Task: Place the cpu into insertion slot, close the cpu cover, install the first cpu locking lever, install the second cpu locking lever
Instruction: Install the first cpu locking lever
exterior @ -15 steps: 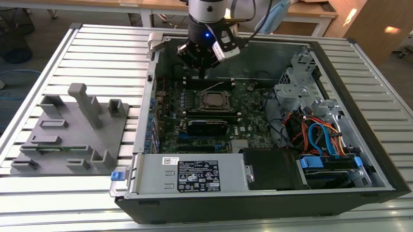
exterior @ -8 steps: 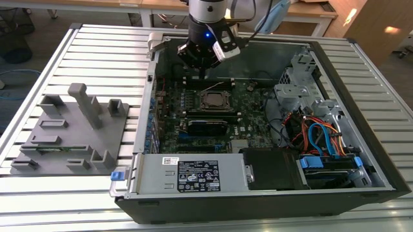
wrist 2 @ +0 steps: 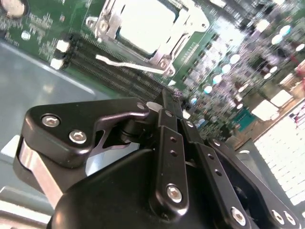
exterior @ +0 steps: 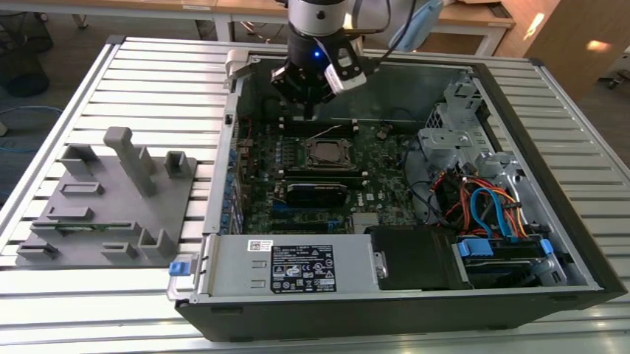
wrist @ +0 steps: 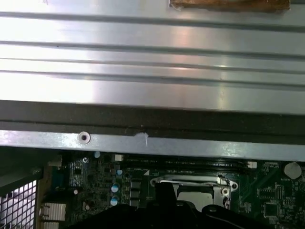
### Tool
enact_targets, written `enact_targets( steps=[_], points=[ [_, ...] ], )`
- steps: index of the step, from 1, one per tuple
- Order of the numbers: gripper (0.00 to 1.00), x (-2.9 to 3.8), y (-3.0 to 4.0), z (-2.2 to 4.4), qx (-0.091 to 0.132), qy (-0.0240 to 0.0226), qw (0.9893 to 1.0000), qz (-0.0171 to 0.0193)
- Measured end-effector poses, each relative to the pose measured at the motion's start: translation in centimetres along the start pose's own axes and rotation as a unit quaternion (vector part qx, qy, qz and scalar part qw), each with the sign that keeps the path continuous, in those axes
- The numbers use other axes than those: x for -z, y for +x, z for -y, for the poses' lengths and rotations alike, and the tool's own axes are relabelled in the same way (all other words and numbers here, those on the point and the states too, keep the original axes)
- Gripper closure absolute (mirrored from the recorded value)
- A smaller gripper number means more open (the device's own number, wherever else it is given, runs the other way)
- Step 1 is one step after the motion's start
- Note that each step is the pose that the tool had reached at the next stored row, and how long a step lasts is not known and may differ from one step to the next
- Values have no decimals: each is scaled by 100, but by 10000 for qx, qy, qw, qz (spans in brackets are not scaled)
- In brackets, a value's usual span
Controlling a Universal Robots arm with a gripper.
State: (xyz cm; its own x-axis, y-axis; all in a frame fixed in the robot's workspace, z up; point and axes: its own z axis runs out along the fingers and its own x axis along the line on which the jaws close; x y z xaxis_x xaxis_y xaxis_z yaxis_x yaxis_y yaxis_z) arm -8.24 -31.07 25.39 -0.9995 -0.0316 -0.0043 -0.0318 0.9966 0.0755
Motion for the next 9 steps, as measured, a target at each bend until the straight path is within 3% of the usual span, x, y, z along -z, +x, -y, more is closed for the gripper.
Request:
enact_targets(
  steps=[2, 9],
  points=[
    [90, -11, -2, 18, -3, -66, 10000, 2],
    [90, -90, -37, 40, -39, -69, 10000, 5]
  ],
)
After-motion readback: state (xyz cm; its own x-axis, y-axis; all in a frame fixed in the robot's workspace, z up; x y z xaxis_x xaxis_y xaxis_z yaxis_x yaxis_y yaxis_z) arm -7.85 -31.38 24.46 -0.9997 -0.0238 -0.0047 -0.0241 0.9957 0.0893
